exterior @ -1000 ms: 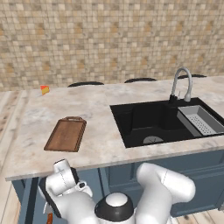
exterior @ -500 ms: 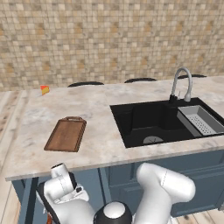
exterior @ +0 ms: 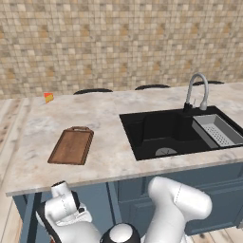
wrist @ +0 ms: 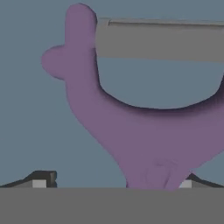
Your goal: Open the drawer on the left and place the cutting tools on the cutting board.
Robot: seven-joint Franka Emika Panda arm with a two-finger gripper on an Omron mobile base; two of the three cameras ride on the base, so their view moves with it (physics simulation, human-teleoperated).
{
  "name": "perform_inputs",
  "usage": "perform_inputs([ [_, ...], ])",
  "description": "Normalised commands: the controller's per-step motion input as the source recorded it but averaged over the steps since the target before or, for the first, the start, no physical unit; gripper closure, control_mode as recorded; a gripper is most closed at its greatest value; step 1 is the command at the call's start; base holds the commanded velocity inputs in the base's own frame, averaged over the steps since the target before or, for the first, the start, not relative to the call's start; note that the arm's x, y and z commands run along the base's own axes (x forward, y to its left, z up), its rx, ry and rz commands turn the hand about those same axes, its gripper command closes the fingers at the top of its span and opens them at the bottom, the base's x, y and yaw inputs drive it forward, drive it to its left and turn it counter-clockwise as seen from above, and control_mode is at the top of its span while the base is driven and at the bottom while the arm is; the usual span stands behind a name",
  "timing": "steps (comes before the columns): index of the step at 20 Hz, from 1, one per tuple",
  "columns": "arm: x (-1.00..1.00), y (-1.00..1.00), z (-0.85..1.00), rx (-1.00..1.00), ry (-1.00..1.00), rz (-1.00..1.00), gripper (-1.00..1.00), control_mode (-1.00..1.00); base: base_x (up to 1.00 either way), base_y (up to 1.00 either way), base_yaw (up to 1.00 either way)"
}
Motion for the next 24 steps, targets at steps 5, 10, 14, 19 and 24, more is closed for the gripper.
perform_inputs([
  [5,0.00,0.06,-0.24,-0.06,0.00,0.00,1.00,-1.00,0.00,0.00,0.00],
  [10,0.00,0.00,0.00,0.00,0.00,0.00,1.00,-1.00,0.00,0.00,0.00],
  [14,-0.03,0.00,0.27,0.06,-0.16,0.00,1.00,-1.00,0.00,0.00,0.00],
  [19,-0.20,0.00,0.78,0.12,-0.28,0.00,1.00,-1.00,0.00,0.00,0.00],
  [24,-0.22,0.01,1.00,0.09,-0.30,-0.01,1.00,-1.00,0.00,0.00,0.00],
])
